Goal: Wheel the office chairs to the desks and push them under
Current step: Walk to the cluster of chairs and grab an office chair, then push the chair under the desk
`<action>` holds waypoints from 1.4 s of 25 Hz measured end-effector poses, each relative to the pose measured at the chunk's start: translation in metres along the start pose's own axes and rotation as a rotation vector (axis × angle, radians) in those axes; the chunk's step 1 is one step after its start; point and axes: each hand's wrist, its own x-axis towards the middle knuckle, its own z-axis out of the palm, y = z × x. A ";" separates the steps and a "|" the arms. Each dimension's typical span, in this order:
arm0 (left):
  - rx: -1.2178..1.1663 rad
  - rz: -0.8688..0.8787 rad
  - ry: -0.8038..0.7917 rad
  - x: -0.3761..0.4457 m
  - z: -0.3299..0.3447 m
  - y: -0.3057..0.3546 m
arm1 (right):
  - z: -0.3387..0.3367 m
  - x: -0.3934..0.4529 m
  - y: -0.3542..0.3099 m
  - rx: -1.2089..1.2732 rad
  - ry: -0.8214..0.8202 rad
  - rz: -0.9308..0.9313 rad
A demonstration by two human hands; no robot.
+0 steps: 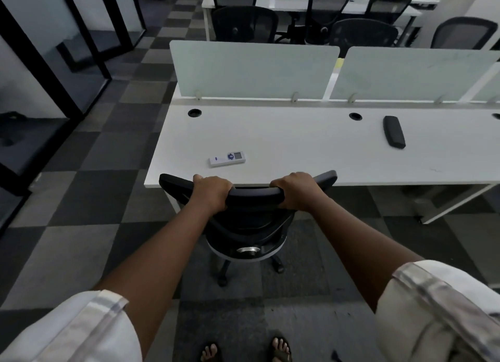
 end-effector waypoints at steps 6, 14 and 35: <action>-0.058 0.170 -0.056 -0.002 -0.013 -0.001 | -0.004 -0.022 -0.003 0.112 0.022 0.093; 0.018 0.542 0.234 0.007 -0.044 0.116 | -0.004 -0.160 0.038 0.146 0.206 0.526; 0.268 1.301 0.347 -0.113 -0.068 0.746 | 0.014 -0.736 0.188 0.051 0.146 1.546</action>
